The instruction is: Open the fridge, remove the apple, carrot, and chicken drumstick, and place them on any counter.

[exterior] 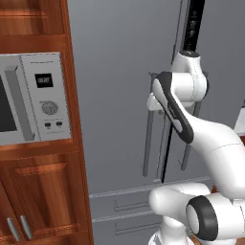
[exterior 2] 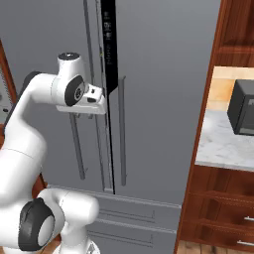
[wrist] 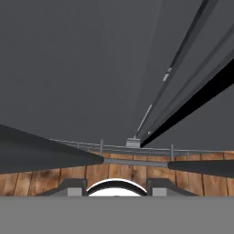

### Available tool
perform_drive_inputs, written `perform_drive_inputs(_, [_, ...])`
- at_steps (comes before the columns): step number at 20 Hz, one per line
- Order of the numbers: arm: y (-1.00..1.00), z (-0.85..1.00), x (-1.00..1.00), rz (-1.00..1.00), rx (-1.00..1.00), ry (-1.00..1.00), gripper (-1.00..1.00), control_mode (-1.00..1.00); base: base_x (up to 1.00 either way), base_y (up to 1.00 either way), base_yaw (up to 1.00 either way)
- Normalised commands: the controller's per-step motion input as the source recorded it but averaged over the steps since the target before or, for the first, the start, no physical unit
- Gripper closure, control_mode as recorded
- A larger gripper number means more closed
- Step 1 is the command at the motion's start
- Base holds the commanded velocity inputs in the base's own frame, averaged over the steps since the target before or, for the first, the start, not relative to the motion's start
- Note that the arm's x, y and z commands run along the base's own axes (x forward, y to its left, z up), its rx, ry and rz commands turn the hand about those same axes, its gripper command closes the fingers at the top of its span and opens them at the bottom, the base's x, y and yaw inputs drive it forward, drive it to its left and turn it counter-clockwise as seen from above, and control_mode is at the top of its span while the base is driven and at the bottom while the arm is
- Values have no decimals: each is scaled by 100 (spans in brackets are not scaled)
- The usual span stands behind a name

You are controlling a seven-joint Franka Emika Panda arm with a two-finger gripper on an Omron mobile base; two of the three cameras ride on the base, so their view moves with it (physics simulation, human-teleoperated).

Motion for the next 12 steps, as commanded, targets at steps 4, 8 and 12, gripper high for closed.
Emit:
perform_drive_inputs(4, [0,0,0,0,0,0,-100,100,-14,0,0])
perform_drive_inputs(8, [0,0,0,0,0,0,-100,100,-90,-28,0])
perform_drive_inputs(12, [0,0,0,0,0,0,-100,100,-50,-14,0])
